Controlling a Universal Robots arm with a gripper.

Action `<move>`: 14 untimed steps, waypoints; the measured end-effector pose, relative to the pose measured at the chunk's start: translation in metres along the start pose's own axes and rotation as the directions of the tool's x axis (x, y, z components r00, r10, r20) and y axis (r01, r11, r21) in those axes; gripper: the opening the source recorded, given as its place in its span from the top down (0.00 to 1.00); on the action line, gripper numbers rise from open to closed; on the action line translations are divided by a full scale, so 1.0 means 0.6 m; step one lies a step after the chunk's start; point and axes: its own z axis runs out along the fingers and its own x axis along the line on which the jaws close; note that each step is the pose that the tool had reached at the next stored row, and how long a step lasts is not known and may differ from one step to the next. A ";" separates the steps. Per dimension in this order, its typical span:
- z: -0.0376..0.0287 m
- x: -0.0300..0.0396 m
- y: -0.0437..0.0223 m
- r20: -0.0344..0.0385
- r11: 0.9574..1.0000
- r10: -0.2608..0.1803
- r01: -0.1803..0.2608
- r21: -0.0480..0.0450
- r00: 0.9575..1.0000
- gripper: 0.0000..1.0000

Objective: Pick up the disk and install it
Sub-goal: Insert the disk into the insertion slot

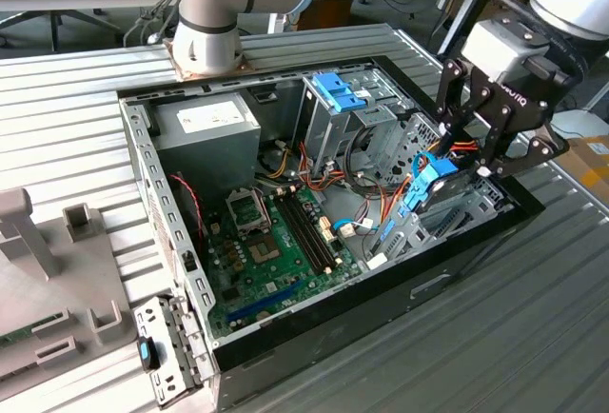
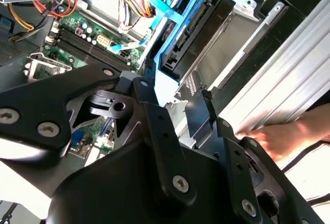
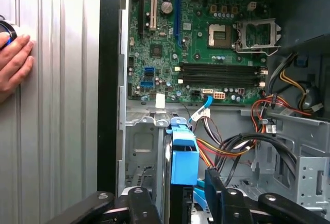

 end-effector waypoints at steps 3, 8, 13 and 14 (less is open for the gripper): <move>0.000 0.000 0.000 0.000 1.000 0.000 0.000 0.000 1.000 0.50; 0.027 0.001 0.003 -0.001 1.000 0.000 0.000 0.000 1.000 0.50; 0.048 0.001 0.017 -0.001 1.000 0.000 0.000 0.000 1.000 0.50; 0.048 0.001 0.017 -0.001 1.000 0.000 0.000 0.000 1.000 0.50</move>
